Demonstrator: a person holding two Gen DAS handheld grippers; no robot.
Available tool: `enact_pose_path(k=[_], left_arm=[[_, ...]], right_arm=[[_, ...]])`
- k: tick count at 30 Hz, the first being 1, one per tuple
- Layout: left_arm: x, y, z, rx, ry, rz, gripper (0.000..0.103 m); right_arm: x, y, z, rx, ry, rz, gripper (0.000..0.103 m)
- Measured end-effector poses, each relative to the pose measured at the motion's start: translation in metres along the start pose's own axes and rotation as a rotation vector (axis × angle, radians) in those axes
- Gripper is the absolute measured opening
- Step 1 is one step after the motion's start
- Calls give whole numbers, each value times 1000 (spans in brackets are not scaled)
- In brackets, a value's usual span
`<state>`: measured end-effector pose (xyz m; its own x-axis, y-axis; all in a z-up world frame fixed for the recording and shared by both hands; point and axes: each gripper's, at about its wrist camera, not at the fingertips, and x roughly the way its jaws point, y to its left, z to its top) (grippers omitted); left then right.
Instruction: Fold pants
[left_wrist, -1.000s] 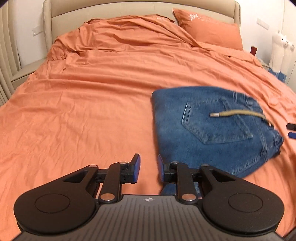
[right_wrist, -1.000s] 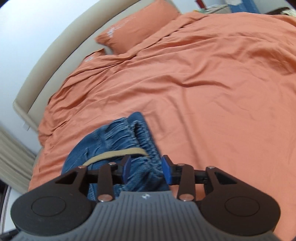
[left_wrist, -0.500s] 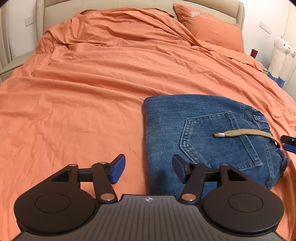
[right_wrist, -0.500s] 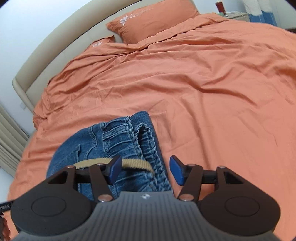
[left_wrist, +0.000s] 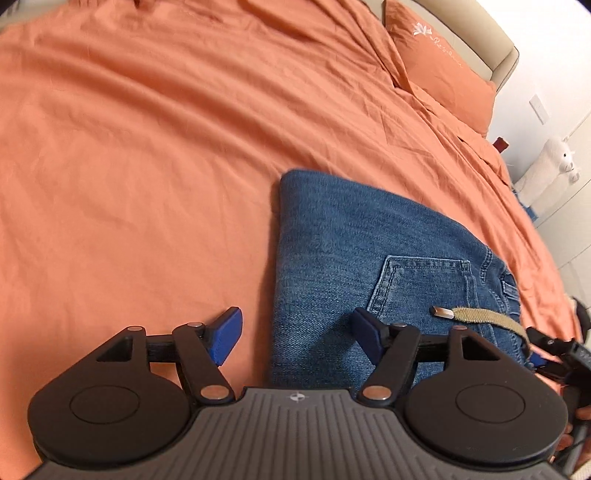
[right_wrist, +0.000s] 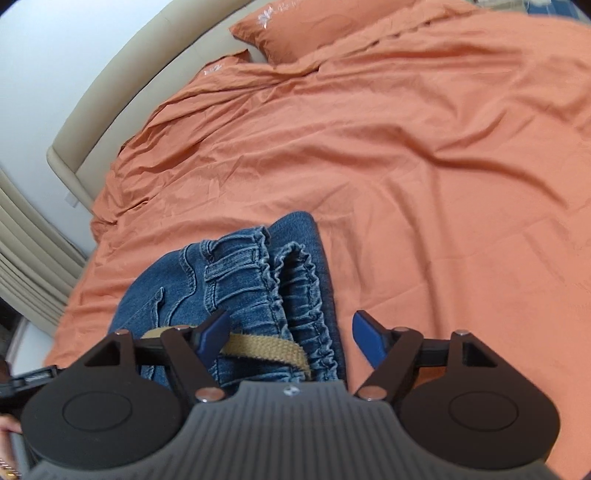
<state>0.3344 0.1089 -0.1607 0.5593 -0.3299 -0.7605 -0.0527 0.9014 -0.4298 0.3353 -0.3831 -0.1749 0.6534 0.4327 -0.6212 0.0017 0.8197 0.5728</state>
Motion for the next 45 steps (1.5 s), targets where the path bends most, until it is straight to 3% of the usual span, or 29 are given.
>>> enact_pose_path(k=[7,18,22,24,25,31,37,45], left_arm=[[14,20,8,-89,41,-84,83],[30,31,11,-102,76,-144,83],[29,26,11,-84,80,-148,68],[29,24,10,-77,82,-160,51],[30,21,9,-74,87,-172,36],[22,2,6,-8,39,-129,12],[6,-10,5,39,-29,-99,8],[-35,-29,3,94,-102,-83,7]], right_arm=[[17,-23,3,104,41,89,71],[43,-36,4,167,125,230,66],[48,-32,3,166,129,236,55],[48,-33,2,167,128,248,50],[47,-32,2,165,128,254,46],[32,-21,3,77,77,248,31],[12,-7,3,24,12,232,23],[-23,16,-2,3,-59,263,20]])
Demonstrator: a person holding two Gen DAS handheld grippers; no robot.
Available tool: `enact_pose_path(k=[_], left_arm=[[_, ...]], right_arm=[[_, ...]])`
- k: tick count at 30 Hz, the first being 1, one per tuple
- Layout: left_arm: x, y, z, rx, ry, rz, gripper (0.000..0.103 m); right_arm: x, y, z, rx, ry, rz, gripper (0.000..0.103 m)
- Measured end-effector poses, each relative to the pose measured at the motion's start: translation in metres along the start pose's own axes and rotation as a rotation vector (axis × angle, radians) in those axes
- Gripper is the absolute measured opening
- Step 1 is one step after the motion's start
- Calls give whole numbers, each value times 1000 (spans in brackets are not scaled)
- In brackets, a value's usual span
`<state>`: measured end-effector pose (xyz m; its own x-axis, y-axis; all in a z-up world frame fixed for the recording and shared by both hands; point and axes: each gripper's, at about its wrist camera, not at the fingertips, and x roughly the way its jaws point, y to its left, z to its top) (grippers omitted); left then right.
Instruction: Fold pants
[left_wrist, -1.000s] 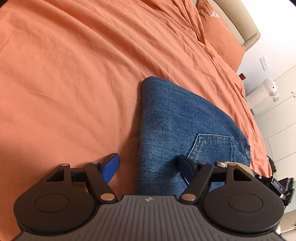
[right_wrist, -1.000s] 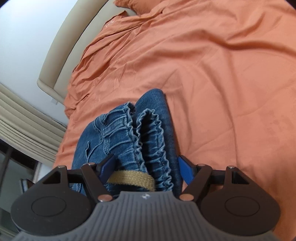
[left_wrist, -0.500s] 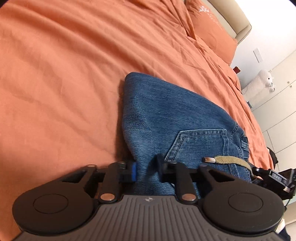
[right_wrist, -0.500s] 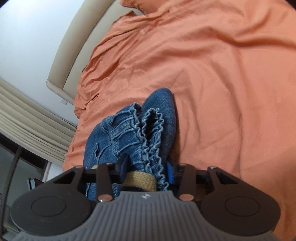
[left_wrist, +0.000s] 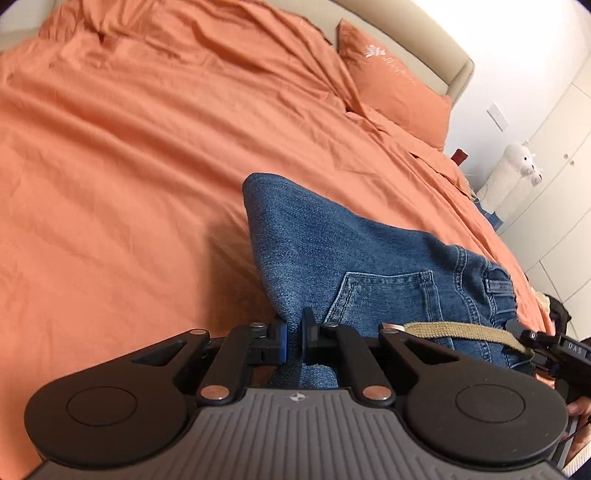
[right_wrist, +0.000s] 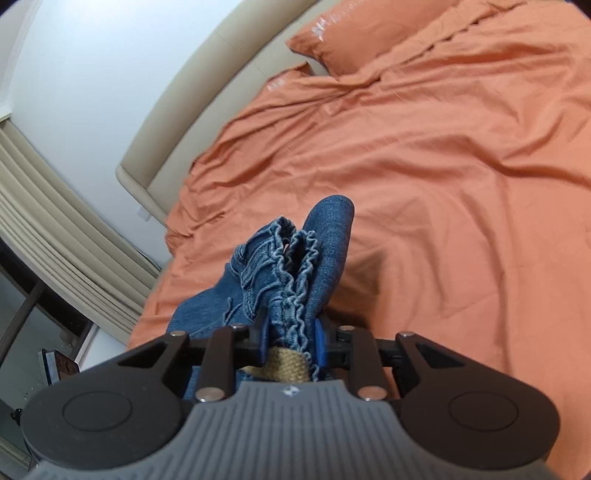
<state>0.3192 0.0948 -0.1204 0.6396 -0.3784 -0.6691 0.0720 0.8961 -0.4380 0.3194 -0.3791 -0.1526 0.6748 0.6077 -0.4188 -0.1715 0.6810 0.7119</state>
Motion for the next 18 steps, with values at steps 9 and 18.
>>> enact_pose_path(k=[9,18], left_arm=[[-47,-7,4,58,-9,75,6],[-134,27,20,76,-37,163,6]], right_arm=[[-3,47,-18,-11,33,55,19],[16,128,-50,-27,98,128,18]])
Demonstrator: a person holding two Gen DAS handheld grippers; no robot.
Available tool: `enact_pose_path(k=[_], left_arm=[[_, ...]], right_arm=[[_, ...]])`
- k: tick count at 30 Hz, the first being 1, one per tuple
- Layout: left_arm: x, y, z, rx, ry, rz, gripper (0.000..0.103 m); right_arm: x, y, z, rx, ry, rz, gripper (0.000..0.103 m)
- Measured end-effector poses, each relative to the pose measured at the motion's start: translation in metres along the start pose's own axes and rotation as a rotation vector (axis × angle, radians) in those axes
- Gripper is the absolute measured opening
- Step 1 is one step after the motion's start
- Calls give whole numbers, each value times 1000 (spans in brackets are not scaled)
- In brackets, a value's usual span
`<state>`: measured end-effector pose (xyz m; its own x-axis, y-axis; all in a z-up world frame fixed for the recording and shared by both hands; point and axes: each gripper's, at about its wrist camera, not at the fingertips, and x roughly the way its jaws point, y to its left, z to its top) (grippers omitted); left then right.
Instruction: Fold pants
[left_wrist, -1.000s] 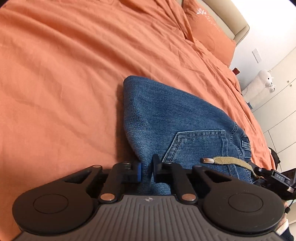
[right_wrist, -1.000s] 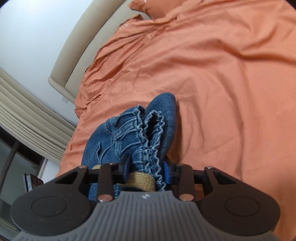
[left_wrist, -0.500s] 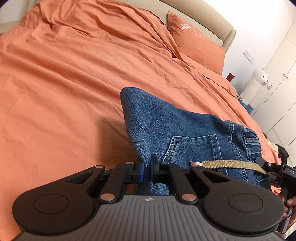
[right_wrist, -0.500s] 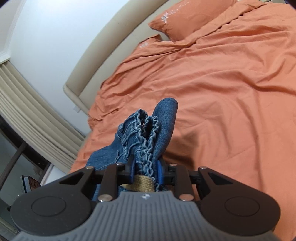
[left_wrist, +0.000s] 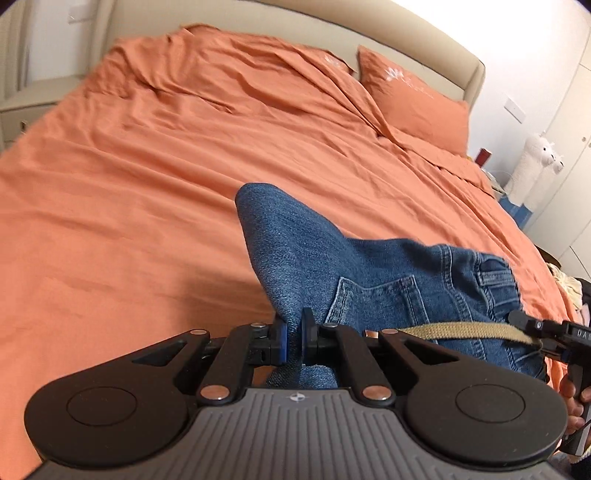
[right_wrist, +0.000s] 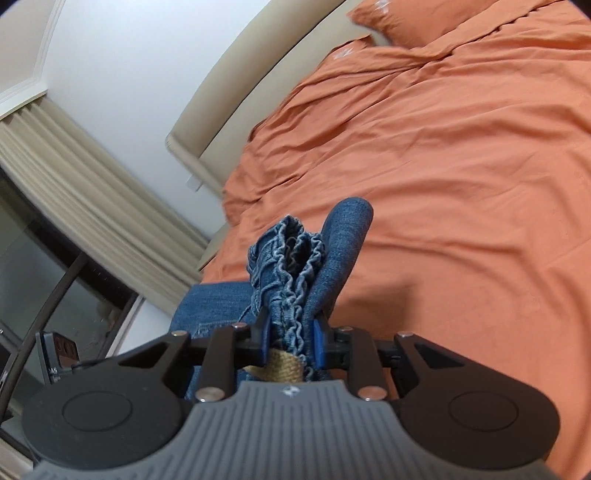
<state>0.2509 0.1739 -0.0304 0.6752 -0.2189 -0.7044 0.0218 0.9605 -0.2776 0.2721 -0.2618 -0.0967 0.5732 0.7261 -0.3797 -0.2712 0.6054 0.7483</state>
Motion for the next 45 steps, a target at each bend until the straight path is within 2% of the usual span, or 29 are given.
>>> enact_pose_path(k=[7,10,13,17,22,28,37,40,43,45], left_arm=[[-58,39,16,73,-23,76,6],[-71,59,24,84,-23,105,6],[-72,83,29,78,-30,125,6],[-55,116,28,30,-24,119,6],[-19,153,18,-21,7,98,6],[22,188,-3,-64,58,93,6],[54,229,-30,-145,94,84,12],[56,232,-34,-148,106,104,22],[44,231,-32,-106,123,151,28],[31,229,-33,-64,149,201,28]], right_arm=[[34,71,-27,-20,35,53,18],[53,97,-39,-17,43,71,18],[78,114,-47,-12,58,85,18],[110,121,-56,1,71,83,18],[145,111,-61,4,100,42,18],[184,81,-77,16,174,-13,18],[206,30,-94,74,216,-59,19],[212,24,-98,83,225,-72,23],[212,26,-97,71,232,-88,25],[210,37,-95,18,235,-115,29]])
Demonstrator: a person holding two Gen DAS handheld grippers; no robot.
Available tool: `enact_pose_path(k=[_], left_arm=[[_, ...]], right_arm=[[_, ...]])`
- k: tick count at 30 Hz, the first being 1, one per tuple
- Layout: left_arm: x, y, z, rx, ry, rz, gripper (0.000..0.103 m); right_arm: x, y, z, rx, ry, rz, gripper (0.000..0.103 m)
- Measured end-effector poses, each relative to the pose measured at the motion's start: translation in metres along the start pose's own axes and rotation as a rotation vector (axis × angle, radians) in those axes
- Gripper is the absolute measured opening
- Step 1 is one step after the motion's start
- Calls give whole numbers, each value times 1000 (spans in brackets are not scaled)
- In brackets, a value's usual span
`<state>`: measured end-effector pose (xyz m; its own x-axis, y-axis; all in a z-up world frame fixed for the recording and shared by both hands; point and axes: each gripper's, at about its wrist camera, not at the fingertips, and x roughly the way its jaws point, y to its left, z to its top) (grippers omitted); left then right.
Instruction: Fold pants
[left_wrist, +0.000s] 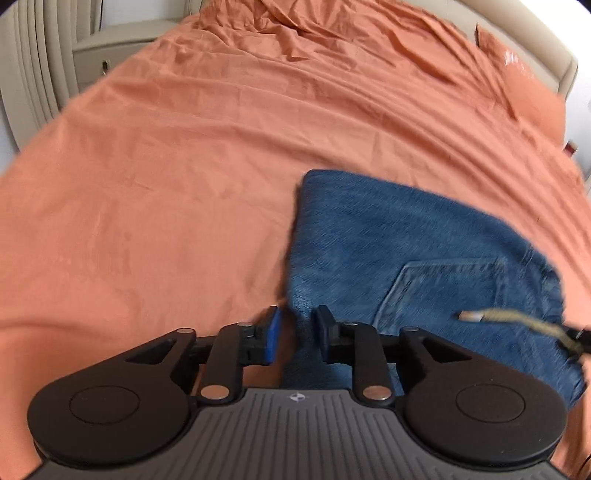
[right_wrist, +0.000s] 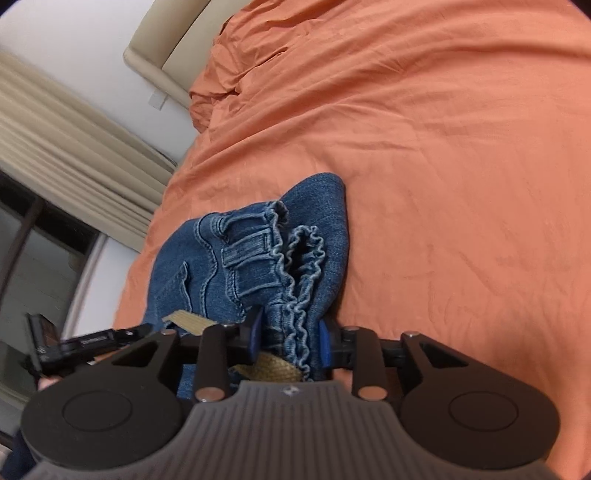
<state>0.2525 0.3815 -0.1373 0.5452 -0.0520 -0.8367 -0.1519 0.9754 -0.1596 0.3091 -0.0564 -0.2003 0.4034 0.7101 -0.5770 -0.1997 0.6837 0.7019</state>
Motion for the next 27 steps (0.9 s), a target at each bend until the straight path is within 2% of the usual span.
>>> enact_pose_path(k=[1,2,3,4,5,8,11,13,18,23,27], left_arm=[[-5,0,-2,16,7,31,26],[-12,0,-4,41,16,93,13],[-17,0,-6,74,32,163,11],[-26,0,-12,101,35,203,11],[-36,2,-17,102,26,204,11],[-74,1,-30,67,-34,135,12],[-101,-20,-43,98,-86,77,12],[-109,-39,-54,131,-97,52,12],[-91,-60,-81,181,-55,53,13],[-67,-44,-96,134,-15,61,17],[-56,-44,-100,165,51,84,15]], right_arm=[[-2,6,0,-35,-3,-22,32],[-4,12,-1,-69,-7,-48,34],[-7,18,-1,-105,-13,-79,35],[-10,25,-2,-143,-22,-111,36],[-14,32,-3,-184,-35,-146,36],[-33,54,-10,-309,-89,-239,36],[-52,76,-21,-419,-149,-258,36],[-60,90,-31,-487,-162,-238,35],[-53,111,-62,-620,-126,-234,35],[-34,93,-78,-634,-76,-272,35],[-21,83,-78,-631,-27,-283,35]])
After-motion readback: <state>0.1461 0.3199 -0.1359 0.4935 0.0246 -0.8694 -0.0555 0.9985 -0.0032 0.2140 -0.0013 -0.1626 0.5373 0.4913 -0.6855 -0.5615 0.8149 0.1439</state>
